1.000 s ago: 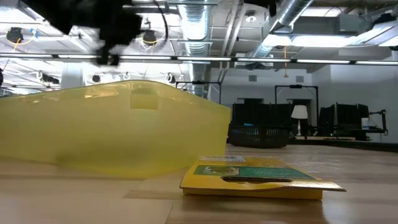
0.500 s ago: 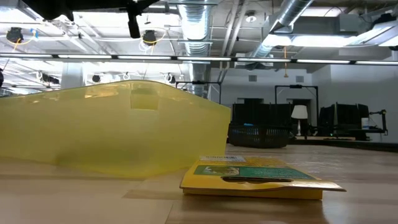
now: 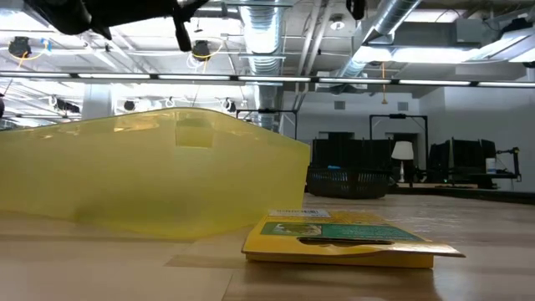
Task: Pick & Place School Supplies
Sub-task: Put the pack of crayon into the yellow bin
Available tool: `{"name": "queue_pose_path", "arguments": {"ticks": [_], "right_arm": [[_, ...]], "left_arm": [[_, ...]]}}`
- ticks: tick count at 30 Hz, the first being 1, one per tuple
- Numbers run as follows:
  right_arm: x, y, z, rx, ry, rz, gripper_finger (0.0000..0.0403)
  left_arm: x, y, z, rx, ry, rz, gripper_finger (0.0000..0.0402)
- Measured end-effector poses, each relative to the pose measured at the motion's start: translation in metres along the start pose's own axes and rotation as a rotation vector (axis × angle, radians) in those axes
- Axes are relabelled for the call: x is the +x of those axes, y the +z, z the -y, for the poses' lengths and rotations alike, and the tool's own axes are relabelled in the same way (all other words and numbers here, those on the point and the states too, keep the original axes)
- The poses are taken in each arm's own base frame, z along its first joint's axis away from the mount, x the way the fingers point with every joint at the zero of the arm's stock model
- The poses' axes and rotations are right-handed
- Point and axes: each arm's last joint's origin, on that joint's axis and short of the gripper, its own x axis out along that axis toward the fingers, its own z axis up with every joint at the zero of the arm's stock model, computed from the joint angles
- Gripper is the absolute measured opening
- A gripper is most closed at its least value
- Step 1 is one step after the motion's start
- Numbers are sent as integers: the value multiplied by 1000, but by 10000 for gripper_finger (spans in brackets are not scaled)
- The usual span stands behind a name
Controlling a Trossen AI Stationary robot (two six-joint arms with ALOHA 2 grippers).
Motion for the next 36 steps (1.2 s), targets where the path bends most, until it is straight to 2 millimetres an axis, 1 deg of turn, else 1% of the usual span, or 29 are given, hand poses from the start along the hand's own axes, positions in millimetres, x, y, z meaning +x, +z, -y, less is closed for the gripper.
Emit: {"name": "queue_pose_path", "arguments": {"ticks": [2,5,7,10,14,17,20,23,27,31,34,36], "right_arm": [[10,-15,-17,90,4,-62,68],[18,-36,-43,257,19,-160,68],[24,-58,-61,353,3,-246,68],[34,-99,-82,461,-90,-341,66],[37,-142,-102,614,-189,-348,53],[44,-169,-115,720,-178,-311,30],[59,-191,-125,779,-160,-296,5],[85,-204,-138,821,-91,-306,6],[122,-230,-150,863,-13,-335,2],[152,-257,-166,910,28,-409,1],[170,-276,-177,943,34,-463,0],[177,-285,-185,963,41,-489,0]], "left_arm": [[-3,5,0,12,-28,-21,58],[-6,12,-3,33,-59,-44,52],[-8,15,-6,43,-79,-82,49],[-10,19,-9,57,-111,-130,45],[-12,21,-11,55,-130,-163,40],[-12,20,-10,56,-146,-182,38],[-12,20,-10,63,-157,-193,37],[-12,18,-11,57,-165,-223,37],[-12,19,-11,61,-182,-238,33],[-13,18,-11,61,-192,-250,31],[-13,18,-10,60,-207,-270,30],[-13,17,-10,61,-217,-281,30]]}}
